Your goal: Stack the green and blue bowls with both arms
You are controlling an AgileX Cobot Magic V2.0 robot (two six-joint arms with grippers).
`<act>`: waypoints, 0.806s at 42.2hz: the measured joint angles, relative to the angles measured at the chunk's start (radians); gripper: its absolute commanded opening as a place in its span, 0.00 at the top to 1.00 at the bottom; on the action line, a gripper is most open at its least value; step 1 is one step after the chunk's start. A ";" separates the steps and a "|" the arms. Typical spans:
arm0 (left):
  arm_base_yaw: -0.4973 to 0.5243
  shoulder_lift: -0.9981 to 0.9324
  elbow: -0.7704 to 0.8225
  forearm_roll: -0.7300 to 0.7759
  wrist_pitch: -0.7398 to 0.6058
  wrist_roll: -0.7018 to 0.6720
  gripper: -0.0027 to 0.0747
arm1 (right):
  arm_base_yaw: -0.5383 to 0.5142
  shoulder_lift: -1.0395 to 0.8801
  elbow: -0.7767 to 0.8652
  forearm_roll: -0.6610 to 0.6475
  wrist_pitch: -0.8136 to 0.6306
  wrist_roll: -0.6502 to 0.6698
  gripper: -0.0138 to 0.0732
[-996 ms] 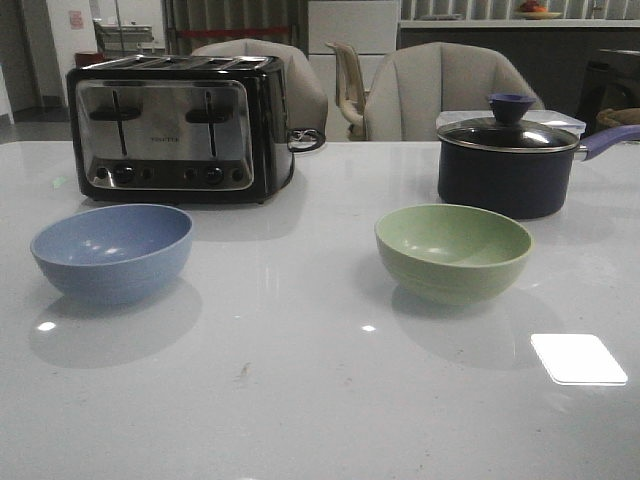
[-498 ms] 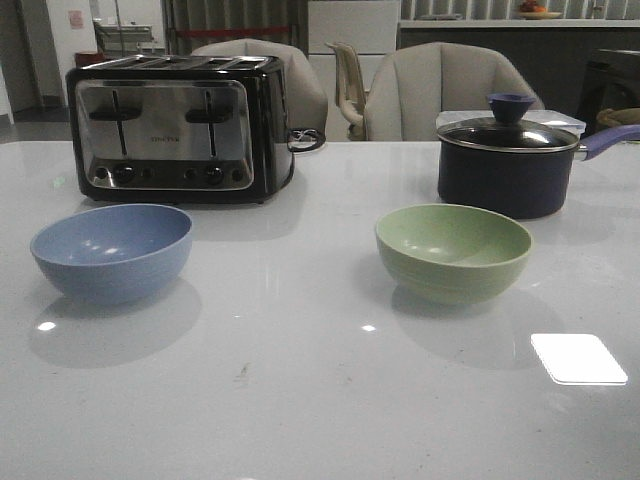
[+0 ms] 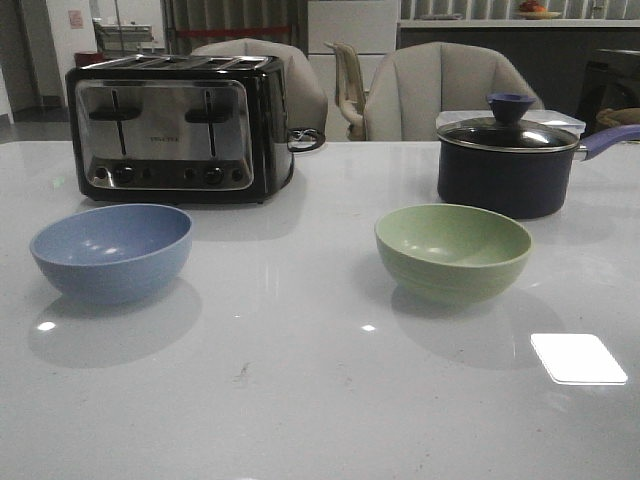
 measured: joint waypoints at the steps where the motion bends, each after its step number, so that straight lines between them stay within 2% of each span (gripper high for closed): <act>1: 0.000 0.000 0.000 0.000 0.000 0.000 0.35 | 0.014 0.020 -0.014 0.001 0.000 0.000 0.16; 14: 0.000 0.000 0.000 0.000 0.000 0.000 0.35 | 0.150 0.330 -0.204 0.027 -0.051 0.000 0.16; 34: 0.000 0.000 0.000 0.000 -0.001 0.000 0.35 | 0.167 0.776 -0.498 0.034 -0.095 0.000 0.16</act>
